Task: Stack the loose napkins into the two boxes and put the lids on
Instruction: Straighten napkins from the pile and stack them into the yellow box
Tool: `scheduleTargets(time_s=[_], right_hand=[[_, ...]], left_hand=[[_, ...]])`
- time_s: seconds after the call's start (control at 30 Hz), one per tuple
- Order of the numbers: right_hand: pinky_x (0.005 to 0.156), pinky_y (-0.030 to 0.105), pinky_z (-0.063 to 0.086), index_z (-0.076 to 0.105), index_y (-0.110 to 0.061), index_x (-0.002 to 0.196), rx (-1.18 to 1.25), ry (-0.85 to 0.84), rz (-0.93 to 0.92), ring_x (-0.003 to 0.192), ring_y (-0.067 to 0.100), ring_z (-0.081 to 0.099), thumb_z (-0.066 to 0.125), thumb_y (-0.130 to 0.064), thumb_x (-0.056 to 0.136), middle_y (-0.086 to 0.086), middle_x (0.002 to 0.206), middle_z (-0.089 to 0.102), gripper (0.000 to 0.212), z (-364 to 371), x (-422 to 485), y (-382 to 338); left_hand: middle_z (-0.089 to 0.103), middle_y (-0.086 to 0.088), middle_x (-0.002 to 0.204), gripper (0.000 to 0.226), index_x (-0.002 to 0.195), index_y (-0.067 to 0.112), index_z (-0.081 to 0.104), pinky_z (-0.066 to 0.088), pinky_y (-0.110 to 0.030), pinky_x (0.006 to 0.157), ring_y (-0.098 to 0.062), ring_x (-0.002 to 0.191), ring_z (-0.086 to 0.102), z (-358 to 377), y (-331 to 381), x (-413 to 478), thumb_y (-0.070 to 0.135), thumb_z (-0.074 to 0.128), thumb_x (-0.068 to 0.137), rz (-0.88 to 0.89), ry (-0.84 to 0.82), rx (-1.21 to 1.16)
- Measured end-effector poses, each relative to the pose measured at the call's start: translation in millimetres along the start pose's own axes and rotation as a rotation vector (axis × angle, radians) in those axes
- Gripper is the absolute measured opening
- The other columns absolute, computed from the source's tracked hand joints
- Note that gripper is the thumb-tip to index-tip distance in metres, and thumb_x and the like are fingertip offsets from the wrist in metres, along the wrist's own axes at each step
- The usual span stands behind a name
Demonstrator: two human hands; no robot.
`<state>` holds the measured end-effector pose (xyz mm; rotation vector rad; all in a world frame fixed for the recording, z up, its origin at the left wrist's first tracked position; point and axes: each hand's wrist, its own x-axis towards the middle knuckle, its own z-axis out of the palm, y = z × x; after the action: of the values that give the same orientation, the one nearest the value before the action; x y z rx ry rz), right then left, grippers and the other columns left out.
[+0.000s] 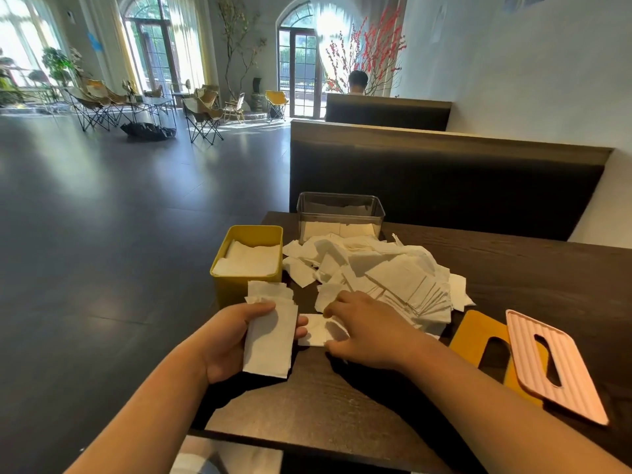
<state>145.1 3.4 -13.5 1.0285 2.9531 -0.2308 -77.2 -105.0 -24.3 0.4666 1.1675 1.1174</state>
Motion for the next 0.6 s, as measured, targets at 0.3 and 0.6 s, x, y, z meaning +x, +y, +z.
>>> scheduleTargets(time_s=[0.3, 0.6], right_hand=[[0.097, 0.041, 0.056, 0.058, -0.026, 0.139, -0.049, -0.205, -0.033, 0.116, 0.02, 0.059, 0.074, -0.037, 0.09, -0.002, 0.133, 0.062, 0.052, -19, 52, -18], [0.084, 0.04, 0.054, 0.058, -0.016, 0.136, -0.157, -0.443, -0.021, 0.102, 0.023, 0.059, 0.077, -0.023, 0.09, 0.006, 0.123, 0.064, 0.051, -26, 66, -39]], left_hand=[[0.07, -0.023, 0.132, 0.037, 0.143, 0.011, 0.051, 0.047, -0.056, 0.109, -0.038, 0.121, 0.069, -14, -6, -3, 0.026, 0.047, 0.109, 0.013, -0.016, -0.066], [0.072, -0.02, 0.13, 0.036, 0.14, 0.01, 0.055, 0.05, -0.052, 0.103, -0.034, 0.118, 0.072, -17, -9, -7, 0.027, 0.043, 0.11, 0.036, -0.015, -0.078]])
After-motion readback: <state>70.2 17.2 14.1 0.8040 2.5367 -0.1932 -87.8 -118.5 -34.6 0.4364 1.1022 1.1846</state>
